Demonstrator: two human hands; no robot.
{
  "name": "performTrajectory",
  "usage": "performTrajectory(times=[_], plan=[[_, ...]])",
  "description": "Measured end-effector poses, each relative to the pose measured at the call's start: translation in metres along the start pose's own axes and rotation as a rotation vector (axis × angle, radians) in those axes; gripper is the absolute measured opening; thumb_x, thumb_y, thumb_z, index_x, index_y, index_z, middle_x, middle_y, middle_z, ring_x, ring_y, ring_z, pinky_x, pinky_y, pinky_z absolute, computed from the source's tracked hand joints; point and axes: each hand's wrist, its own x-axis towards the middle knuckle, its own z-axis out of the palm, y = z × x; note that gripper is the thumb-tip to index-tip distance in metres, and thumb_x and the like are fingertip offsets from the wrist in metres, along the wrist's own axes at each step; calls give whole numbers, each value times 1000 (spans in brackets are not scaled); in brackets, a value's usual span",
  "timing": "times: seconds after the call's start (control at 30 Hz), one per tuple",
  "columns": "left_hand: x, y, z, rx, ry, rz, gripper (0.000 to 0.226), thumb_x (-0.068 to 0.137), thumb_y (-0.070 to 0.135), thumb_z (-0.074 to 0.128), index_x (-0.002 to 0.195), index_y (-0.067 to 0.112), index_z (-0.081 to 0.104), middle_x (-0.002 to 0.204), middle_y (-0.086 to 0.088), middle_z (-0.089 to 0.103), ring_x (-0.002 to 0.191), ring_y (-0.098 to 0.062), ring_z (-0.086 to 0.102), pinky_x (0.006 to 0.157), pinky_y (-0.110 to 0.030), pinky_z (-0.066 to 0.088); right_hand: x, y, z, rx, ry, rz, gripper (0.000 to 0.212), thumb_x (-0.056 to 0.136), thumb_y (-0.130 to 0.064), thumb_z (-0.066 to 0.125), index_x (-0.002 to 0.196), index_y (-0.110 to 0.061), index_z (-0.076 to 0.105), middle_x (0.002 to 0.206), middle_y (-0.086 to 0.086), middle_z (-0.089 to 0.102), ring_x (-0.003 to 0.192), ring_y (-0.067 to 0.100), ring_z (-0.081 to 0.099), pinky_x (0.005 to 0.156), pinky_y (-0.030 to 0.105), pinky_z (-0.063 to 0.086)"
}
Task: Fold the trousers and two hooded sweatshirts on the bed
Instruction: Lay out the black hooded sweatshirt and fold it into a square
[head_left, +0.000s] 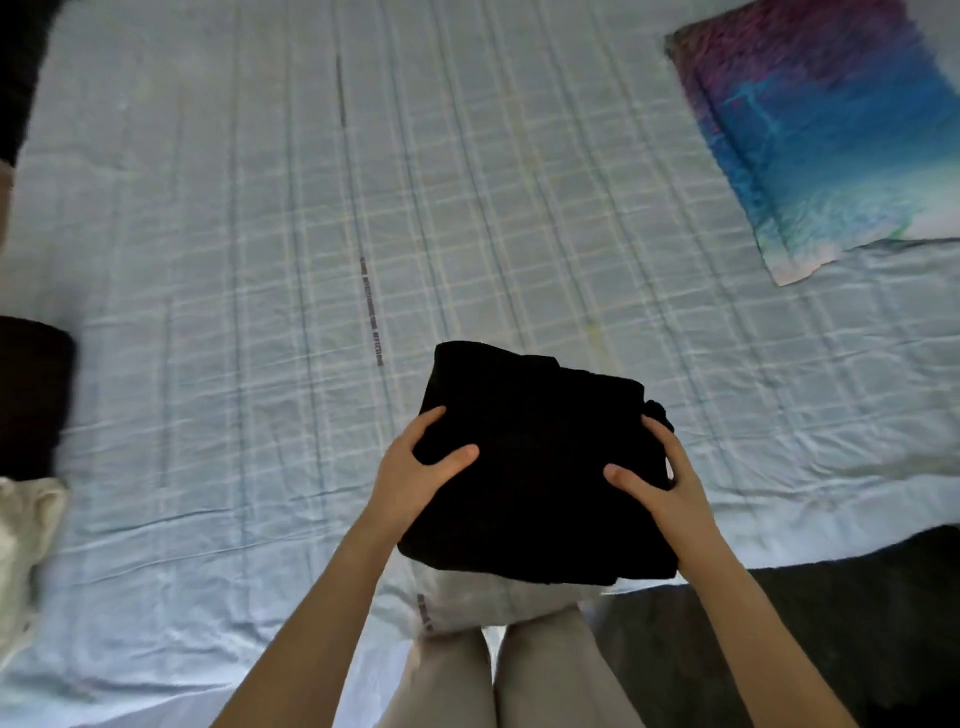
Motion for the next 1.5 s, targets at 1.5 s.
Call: performTrajectory(times=[1.5], plan=[[-318,-268,-491,-235,672,-71,72,71,53,80,135,52,46,121,15,46,115,-6,47,96,-23,36,-290,-37,529,-281,-544,-227,69,79,-17,80,127,-57,51,125,-30,52,109,1,57,79,26,50]])
